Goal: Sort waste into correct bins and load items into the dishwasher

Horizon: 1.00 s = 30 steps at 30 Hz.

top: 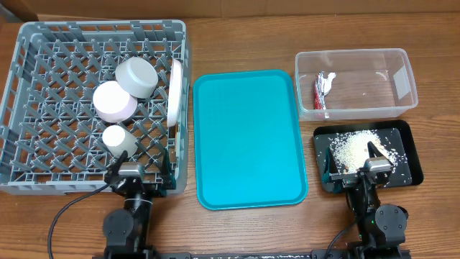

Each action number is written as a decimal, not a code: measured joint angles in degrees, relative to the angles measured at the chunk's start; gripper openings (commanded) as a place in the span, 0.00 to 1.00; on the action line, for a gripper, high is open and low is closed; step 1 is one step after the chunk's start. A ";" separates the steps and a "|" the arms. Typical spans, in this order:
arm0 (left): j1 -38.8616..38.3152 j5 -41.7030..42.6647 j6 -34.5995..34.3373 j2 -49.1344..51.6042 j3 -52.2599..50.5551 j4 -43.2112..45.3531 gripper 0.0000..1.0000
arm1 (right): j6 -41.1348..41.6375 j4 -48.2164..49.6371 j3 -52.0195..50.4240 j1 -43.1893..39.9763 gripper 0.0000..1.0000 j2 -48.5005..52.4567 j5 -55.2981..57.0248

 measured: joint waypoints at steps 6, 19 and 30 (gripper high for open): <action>0.00 0.98 1.97 0.00 -0.22 -0.52 1.00 | 0.02 0.00 0.00 0.00 1.00 0.00 0.04; 0.00 1.01 2.19 0.00 -0.22 -0.52 1.00 | 0.04 0.02 0.00 0.00 1.00 0.00 0.02; 0.00 1.01 2.19 0.00 -0.22 -0.52 1.00 | 0.02 0.00 0.00 0.00 1.00 0.00 0.02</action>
